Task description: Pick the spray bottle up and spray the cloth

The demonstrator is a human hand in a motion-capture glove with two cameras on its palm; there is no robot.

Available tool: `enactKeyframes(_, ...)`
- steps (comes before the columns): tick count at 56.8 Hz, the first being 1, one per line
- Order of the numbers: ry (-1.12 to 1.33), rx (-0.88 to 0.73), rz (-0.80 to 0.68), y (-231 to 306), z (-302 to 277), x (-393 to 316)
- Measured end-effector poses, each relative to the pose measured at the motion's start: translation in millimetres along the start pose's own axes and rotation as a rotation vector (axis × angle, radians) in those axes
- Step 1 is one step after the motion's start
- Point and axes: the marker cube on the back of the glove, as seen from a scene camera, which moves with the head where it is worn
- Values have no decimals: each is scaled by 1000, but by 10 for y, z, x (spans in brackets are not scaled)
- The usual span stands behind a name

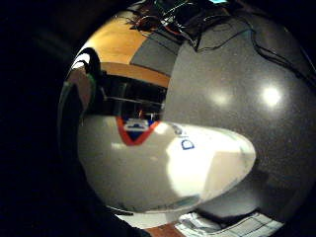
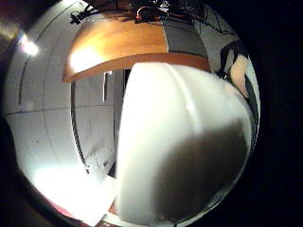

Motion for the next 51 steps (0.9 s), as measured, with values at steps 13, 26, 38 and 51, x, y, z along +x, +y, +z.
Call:
enactKeyframes(13, 22, -115, -45, 13, 134, -75)
enactKeyframes(26, 74, -208, -131, 41, 98, -409)
enactKeyframes(38, 250, -430, -293, 16, -7, -928)
enactKeyframes(51, 586, -742, -629, 244, -100, -1550)
